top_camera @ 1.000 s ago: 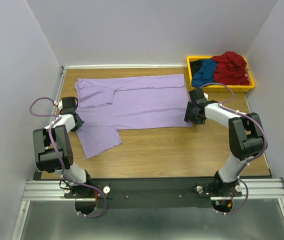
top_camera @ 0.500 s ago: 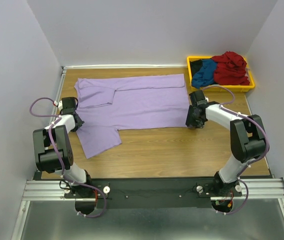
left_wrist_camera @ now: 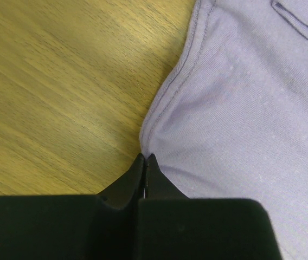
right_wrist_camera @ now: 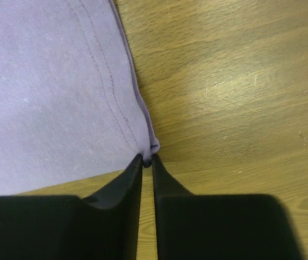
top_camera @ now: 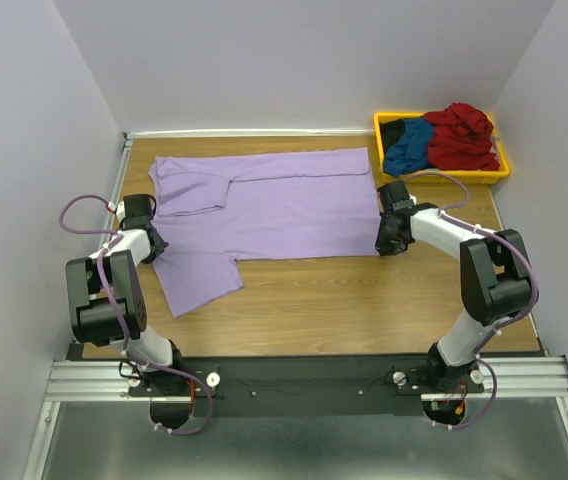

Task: Fold and stack the t-shirts
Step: Fold the tshirt

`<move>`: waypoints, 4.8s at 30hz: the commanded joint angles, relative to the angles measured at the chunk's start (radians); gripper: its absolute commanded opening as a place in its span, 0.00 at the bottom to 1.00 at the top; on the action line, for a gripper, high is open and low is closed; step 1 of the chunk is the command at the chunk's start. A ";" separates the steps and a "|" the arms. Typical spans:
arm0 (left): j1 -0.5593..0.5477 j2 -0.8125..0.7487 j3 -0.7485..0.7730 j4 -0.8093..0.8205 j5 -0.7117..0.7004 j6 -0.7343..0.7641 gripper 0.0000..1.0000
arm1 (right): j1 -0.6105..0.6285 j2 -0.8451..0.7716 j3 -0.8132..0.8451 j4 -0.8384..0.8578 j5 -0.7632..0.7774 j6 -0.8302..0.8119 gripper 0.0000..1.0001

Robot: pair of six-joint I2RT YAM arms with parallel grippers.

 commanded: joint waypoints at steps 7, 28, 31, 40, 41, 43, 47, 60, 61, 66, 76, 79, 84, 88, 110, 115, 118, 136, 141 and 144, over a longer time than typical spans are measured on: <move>-0.001 -0.115 0.017 -0.156 -0.059 -0.020 0.00 | 0.001 -0.072 -0.028 -0.138 0.030 -0.030 0.01; 0.000 0.115 0.400 -0.191 0.043 -0.010 0.00 | -0.024 0.208 0.466 -0.193 0.126 -0.136 0.01; 0.000 0.174 0.486 -0.200 0.043 -0.008 0.00 | -0.032 0.259 0.517 -0.187 0.125 -0.142 0.01; 0.000 0.287 0.588 -0.211 0.074 -0.003 0.00 | -0.041 0.351 0.636 -0.182 0.165 -0.159 0.01; 0.000 0.297 0.594 -0.211 0.073 0.000 0.00 | -0.039 0.355 0.656 -0.182 0.169 -0.160 0.01; 0.000 0.308 0.600 -0.213 0.065 0.004 0.00 | -0.039 0.375 0.679 -0.182 0.174 -0.168 0.01; -0.001 0.342 0.611 -0.210 0.068 0.007 0.00 | -0.039 0.421 0.727 -0.179 0.188 -0.177 0.01; -0.003 0.376 0.612 -0.182 0.044 -0.005 0.00 | -0.039 0.504 0.771 -0.153 0.208 -0.182 0.01; -0.004 0.373 0.611 -0.179 0.039 -0.005 0.00 | -0.039 0.506 0.770 -0.152 0.208 -0.183 0.01; -0.006 0.363 0.606 -0.165 0.040 -0.013 0.06 | -0.041 0.509 0.768 -0.147 0.208 -0.185 0.08; -0.009 0.175 0.496 -0.122 0.047 -0.025 0.42 | -0.039 0.331 0.676 -0.138 0.108 -0.154 0.36; -0.009 0.083 0.412 -0.098 0.033 -0.030 0.49 | -0.042 0.273 0.603 -0.121 0.021 -0.144 0.36; -0.009 -0.038 0.248 -0.061 0.074 -0.029 0.49 | -0.041 0.191 0.428 -0.009 -0.139 -0.108 0.33; -0.012 -0.072 0.134 0.000 0.129 -0.025 0.47 | -0.044 0.178 0.359 0.080 -0.226 -0.073 0.29; 0.048 0.237 0.290 0.086 0.054 -0.046 0.10 | -0.108 0.273 0.284 0.217 -0.260 -0.030 0.22; 0.049 0.280 0.287 0.082 0.048 -0.036 0.05 | -0.141 0.283 0.244 0.226 -0.254 -0.032 0.22; 0.049 0.306 0.298 0.053 0.019 -0.022 0.05 | -0.167 0.296 0.212 0.224 -0.228 -0.051 0.22; 0.046 0.090 0.220 -0.022 0.013 -0.023 0.52 | -0.164 0.133 0.196 0.166 -0.245 -0.131 0.36; 0.020 -0.051 0.097 -0.073 0.025 -0.028 0.57 | -0.145 0.058 0.147 0.143 -0.240 -0.133 0.55; -0.017 -0.101 0.037 -0.102 0.048 -0.037 0.57 | -0.130 0.027 0.130 0.131 -0.234 -0.127 0.64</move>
